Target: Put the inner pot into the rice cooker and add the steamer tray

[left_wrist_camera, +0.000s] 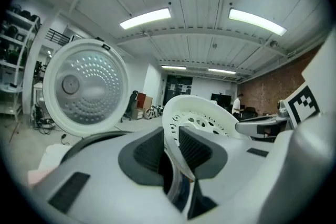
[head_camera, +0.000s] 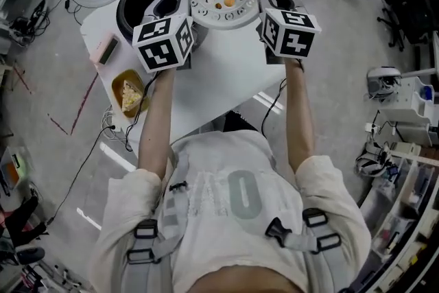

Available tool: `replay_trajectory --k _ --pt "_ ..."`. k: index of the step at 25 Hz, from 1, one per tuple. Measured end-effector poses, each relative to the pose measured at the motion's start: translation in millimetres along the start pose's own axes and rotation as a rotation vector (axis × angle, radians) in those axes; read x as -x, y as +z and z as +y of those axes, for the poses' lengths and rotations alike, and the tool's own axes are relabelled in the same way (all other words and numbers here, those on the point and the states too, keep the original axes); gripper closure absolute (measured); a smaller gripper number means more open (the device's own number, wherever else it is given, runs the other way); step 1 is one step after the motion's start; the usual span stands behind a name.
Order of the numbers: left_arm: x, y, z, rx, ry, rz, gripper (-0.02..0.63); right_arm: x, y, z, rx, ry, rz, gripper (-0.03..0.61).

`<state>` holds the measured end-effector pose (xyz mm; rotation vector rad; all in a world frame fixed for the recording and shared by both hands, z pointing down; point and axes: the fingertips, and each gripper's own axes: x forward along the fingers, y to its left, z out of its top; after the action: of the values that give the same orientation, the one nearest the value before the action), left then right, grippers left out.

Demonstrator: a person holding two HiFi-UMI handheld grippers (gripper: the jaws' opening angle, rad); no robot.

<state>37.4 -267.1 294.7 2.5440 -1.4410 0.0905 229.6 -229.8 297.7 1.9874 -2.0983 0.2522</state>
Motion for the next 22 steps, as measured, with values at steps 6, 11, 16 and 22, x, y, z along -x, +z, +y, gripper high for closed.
replay_trajectory --k 6,11,16,22 --pt "20 30 64 -0.034 0.153 -0.025 0.517 -43 29 61 0.041 0.141 -0.012 0.465" --pt "32 29 113 -0.047 0.259 0.02 0.517 -79 31 109 0.062 0.232 0.02 0.463" --pt "49 13 151 -0.034 0.365 0.08 0.515 -104 18 150 0.085 0.338 0.077 0.46" --pt "56 -16 175 -0.009 0.432 0.163 0.515 -120 -2 175 0.114 0.4 0.142 0.459"
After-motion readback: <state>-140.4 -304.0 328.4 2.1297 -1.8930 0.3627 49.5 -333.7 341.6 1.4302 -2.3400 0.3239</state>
